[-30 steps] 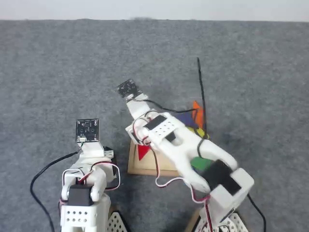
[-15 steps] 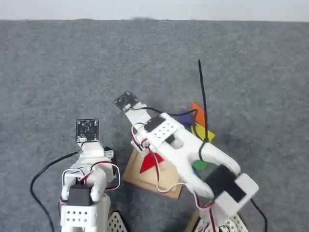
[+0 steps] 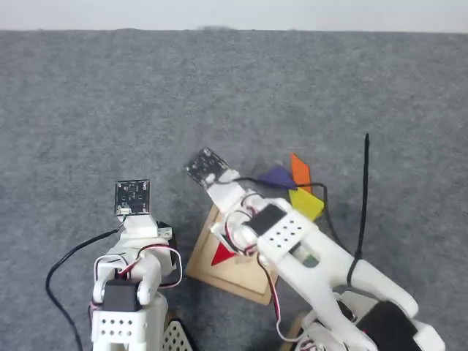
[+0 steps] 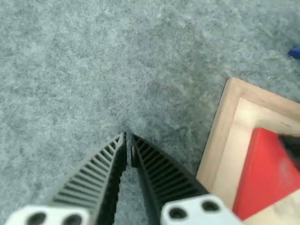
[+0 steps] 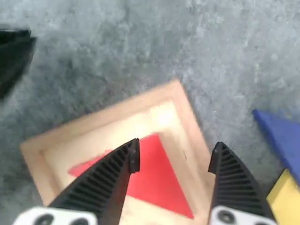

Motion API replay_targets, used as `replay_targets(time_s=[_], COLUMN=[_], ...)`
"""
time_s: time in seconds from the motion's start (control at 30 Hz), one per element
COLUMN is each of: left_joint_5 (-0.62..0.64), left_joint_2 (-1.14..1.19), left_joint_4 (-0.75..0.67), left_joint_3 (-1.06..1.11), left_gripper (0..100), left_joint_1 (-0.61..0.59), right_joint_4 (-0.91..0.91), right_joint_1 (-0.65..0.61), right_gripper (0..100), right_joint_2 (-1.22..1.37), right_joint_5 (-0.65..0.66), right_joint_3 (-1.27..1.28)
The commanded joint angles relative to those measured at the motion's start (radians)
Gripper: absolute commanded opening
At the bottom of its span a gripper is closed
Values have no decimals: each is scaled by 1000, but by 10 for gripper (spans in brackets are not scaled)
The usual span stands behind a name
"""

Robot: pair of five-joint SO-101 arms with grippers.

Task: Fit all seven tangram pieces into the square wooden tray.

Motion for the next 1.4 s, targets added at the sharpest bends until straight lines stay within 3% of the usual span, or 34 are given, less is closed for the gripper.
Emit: replay_targets(time_s=[0.0, 0.3, 0.4, 0.57, 1.03, 1.37], left_joint_5=[-8, -8, -8, -8, -8, -8], left_joint_2=[-20, -20, -20, -20, -20, -20], left_joint_4=[2, 2, 2, 2, 2, 2], left_joint_3=[-12, -12, -12, -12, -12, -12], left_gripper=[14, 14, 14, 14, 14, 14], left_joint_1=[-6, -6, -6, -6, -6, -6], right_joint_4=[-39, -44, -45, -47, 38, -2], right_joint_1=[30, 213, 216, 219, 216, 202], right_gripper=[252, 252, 252, 252, 252, 252], right_joint_2=[-8, 113, 165, 259, 662, 366], right_joint_5=[23, 57, 126, 130, 137, 126], right_joint_3=[34, -52, -61, -152, -690, -523])
